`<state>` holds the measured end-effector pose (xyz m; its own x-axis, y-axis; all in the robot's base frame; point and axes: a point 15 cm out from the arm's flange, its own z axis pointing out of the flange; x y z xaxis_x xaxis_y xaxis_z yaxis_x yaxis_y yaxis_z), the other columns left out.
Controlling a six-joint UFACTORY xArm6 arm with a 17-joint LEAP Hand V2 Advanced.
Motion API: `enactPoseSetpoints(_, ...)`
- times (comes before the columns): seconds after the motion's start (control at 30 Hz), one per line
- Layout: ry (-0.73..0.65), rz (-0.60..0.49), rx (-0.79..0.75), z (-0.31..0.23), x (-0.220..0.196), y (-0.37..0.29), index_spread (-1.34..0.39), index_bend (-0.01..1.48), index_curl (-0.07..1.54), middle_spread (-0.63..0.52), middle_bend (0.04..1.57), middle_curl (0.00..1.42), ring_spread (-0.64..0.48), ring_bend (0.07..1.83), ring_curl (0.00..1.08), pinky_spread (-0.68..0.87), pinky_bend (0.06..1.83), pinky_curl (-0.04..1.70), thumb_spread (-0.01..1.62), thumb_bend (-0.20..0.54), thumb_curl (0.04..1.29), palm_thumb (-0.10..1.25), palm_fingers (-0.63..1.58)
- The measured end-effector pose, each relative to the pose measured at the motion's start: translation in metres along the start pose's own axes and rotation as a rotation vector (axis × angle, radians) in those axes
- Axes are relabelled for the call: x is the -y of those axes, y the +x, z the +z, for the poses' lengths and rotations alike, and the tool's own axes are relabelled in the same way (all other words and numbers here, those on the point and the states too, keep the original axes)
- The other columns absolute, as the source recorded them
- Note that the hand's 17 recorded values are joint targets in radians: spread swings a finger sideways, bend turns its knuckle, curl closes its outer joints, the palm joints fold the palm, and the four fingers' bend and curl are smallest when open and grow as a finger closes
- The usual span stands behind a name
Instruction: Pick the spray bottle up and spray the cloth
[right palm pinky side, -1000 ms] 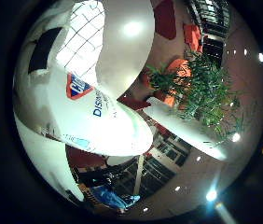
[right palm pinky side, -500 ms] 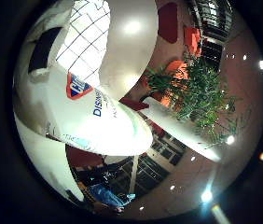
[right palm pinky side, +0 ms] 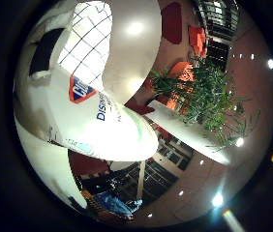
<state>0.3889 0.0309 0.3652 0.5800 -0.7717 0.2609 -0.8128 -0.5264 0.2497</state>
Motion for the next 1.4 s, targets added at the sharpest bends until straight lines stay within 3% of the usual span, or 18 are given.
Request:
enactPoseSetpoints(0.33, 0.299, 0.079, 0.271, -0.032, 0.041, -0.025, -0.20, 1.18, 0.73, -0.10, 1.38, 0.65, -0.16, 1.50, 0.60, -0.23, 1.02, 1.33, 0.96, -0.014, 0.79, 0.99, 1.18)
enactPoseSetpoints(1.0, 0.700, -0.205, 0.907, -0.140, 0.081, -0.163, -0.20, 1.18, 0.73, -0.10, 1.38, 0.65, -0.16, 1.50, 0.60, -0.21, 1.02, 1.33, 0.93, -0.013, 0.81, 1.01, 1.18)
enactPoseSetpoints(1.4, 0.776, -0.287, 1.178, -0.100, 0.087, -0.225, -0.20, 1.18, 0.73, -0.10, 1.38, 0.65, -0.16, 1.50, 0.60, -0.20, 1.03, 1.34, 0.90, -0.015, 0.82, 1.02, 1.18)
